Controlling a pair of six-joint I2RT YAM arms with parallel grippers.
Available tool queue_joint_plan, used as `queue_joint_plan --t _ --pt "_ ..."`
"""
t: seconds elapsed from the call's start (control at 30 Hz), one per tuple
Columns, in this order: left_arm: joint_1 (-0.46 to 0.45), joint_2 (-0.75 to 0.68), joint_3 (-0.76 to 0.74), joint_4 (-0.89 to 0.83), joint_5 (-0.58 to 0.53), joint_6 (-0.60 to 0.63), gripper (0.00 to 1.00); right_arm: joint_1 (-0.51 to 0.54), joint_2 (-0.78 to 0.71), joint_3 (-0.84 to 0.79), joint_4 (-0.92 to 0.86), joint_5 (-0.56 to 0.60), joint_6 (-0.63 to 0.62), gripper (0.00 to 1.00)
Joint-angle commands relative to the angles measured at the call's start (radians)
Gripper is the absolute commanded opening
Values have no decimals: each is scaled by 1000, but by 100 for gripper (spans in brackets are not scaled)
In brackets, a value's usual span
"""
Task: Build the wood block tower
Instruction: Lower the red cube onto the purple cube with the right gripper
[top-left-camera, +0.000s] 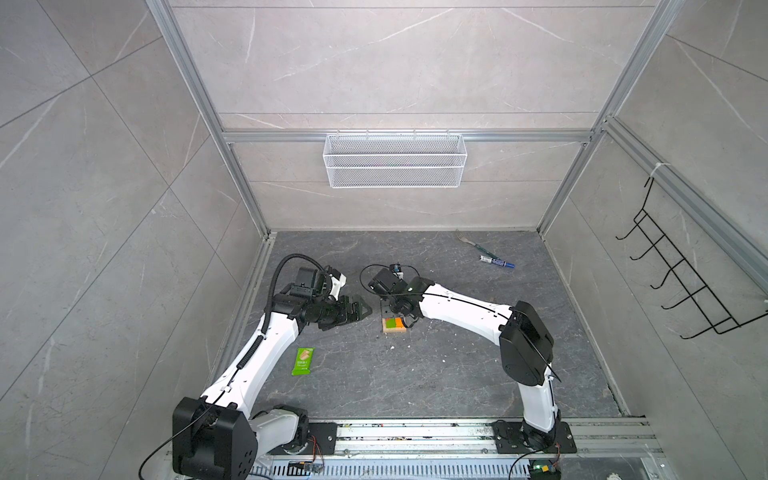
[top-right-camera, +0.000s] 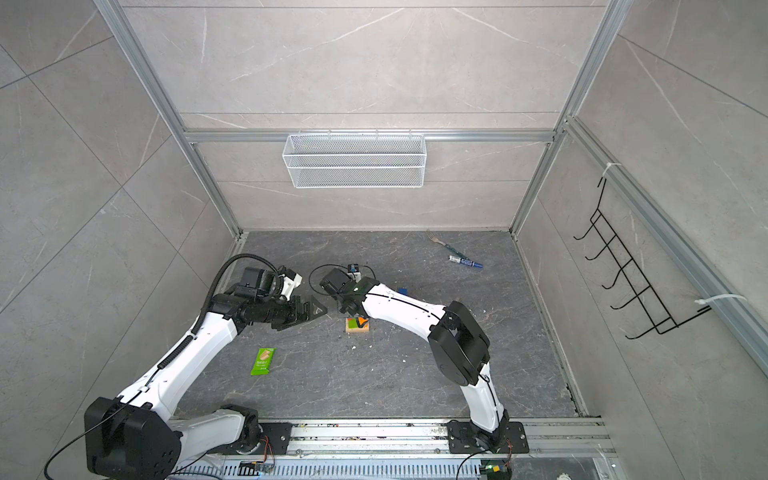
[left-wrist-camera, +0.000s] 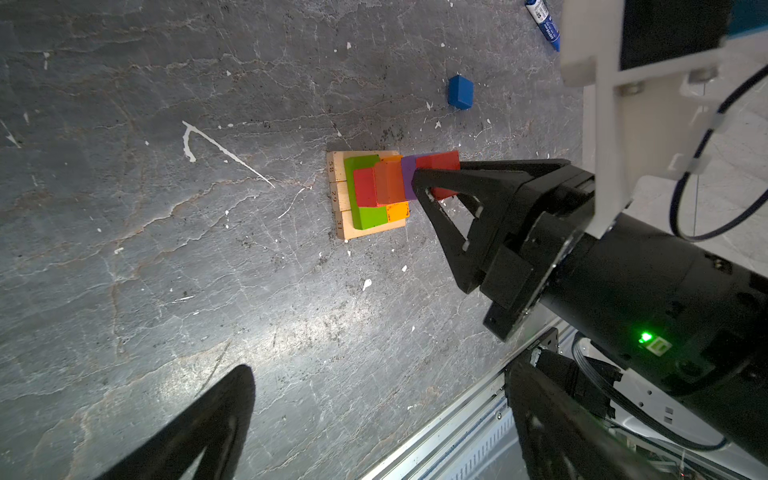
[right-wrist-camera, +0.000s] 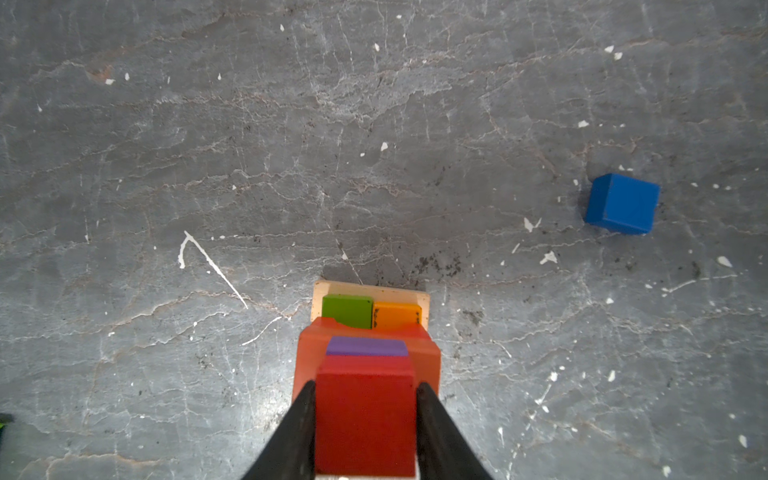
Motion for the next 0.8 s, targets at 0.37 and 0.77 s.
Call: queue_joint_plan --t 0.37,0.77 --pt "6 -11 1 5 19 15 98 8 13 24 -7 10 0 18" --pt "6 -13 0 5 19 17 98 10 13 21 -4 12 10 11"
